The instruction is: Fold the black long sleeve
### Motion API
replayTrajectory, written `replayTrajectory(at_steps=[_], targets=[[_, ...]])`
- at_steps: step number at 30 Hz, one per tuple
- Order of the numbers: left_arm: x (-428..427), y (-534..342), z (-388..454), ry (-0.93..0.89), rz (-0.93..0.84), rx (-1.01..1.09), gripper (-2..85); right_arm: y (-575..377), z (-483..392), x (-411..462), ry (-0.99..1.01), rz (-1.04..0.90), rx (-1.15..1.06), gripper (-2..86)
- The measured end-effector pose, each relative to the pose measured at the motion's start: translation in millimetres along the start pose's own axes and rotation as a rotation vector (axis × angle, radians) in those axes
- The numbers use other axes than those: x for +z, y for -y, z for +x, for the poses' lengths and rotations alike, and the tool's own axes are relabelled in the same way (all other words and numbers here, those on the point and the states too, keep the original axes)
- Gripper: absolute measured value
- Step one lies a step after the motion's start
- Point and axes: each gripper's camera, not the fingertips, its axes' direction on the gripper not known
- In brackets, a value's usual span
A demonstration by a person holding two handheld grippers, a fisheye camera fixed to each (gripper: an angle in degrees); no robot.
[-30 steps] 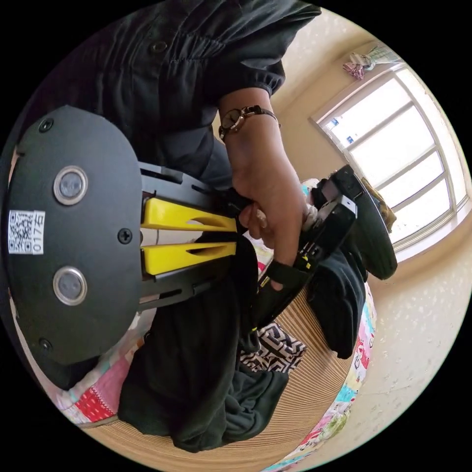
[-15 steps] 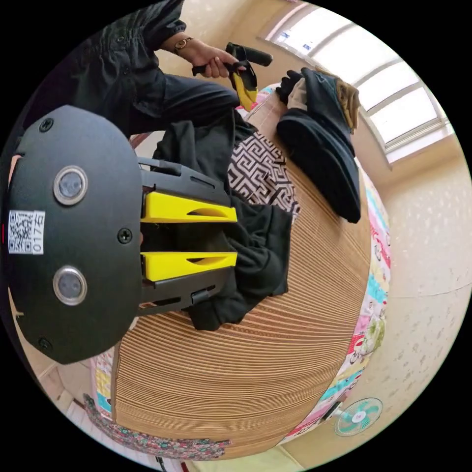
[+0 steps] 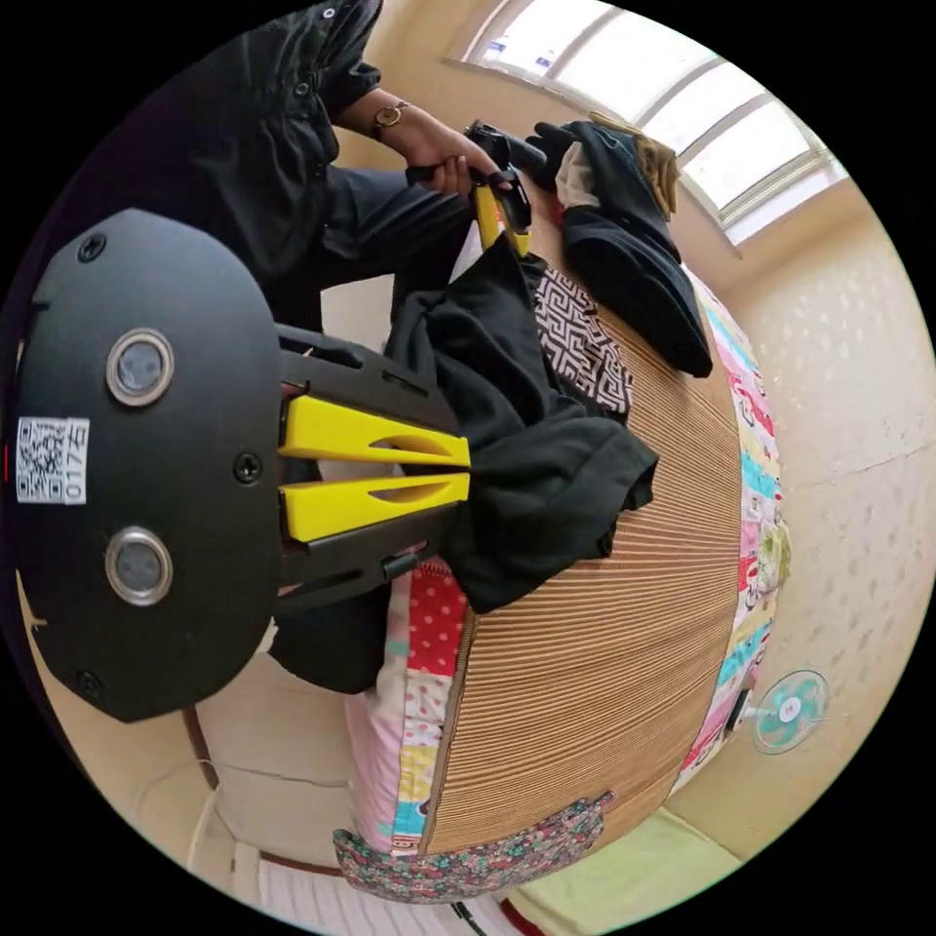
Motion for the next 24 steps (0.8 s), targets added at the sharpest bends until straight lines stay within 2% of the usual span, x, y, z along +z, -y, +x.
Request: replayTrajectory(at_steps=[3,5,7,10,13,18,22,24], targets=[[3.0,-10.4,-7.4,-0.096,-0.04,0.021,4.9,17.5,-2.9,-29.9,0.073,0.167,0.031,1.4],[-0.2,-20.8,-11.2,-0.114,-0.015,0.024,4.1,41.7,-7.8,-43.6,0.14,0.27,-0.014,1.8],[-7.8,-34.5,-14.4,-0.117,0.023,0.034,3.9,82.6,-19.2,-39.9,0.205,0.255,-0.114,2.9],[-15.0,-47.7,-19.1,-0.137,0.038,0.029,3.8,165.9,-56.0,-4.9,0.156,0.117,-0.276,7.8],[-24.5,-61.3,-21.0,-0.119,0.061,0.028,3.9,232.6,-100.1,49.8,0.019,0.007,-0.41,9.6],[-39.3,-86.8,-22.6,-0.18,0.091,0.032,3.6,281.8,-143.9,164.9,-0.001,-0.464,-0.503,7.5],[-68.1,-110.6,-10.1,-0.268,0.14,0.142,2.6,262.1,-166.5,116.5,-0.133,-0.306,-0.553,2.1],[-88.6,-121.4,2.2,-0.249,0.173,0.214,2.0,242.0,-162.5,36.2,-0.18,-0.068,-0.479,1.1]])
